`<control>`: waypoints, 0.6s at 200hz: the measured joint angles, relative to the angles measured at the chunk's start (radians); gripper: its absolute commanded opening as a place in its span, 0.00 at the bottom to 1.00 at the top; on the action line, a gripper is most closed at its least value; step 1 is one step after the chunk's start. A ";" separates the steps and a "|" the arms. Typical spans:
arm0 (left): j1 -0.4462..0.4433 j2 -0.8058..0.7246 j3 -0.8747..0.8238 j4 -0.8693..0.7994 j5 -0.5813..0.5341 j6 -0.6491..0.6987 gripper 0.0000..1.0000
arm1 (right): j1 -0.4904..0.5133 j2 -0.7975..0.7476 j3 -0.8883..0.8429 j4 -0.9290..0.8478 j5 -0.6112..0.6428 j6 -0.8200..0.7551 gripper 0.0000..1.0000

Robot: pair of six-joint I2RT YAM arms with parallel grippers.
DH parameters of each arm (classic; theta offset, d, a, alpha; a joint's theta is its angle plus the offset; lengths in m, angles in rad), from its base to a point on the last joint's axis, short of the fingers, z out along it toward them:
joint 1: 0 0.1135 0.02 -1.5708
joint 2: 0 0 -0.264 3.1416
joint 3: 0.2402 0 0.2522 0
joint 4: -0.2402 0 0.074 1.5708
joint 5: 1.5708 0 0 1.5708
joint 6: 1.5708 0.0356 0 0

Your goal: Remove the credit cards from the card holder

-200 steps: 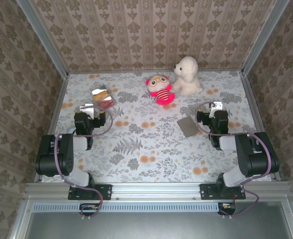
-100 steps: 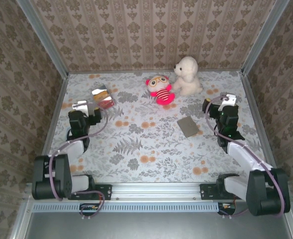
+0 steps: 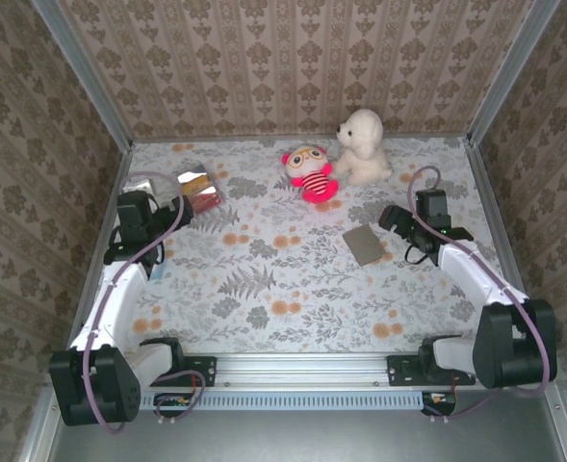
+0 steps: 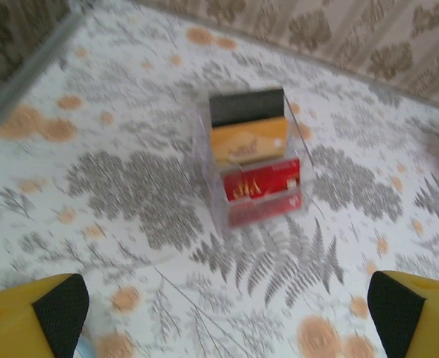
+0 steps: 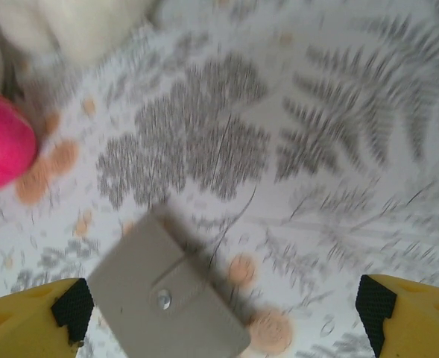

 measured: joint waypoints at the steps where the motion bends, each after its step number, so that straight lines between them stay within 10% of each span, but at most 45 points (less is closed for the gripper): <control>1: 0.000 0.000 0.000 -0.004 0.004 -0.001 1.00 | 0.001 0.002 0.000 -0.001 -0.002 0.002 0.92; 120: 0.000 0.032 -0.002 -0.039 0.120 -0.011 1.00 | 0.139 0.338 0.169 -0.103 -0.075 0.047 0.61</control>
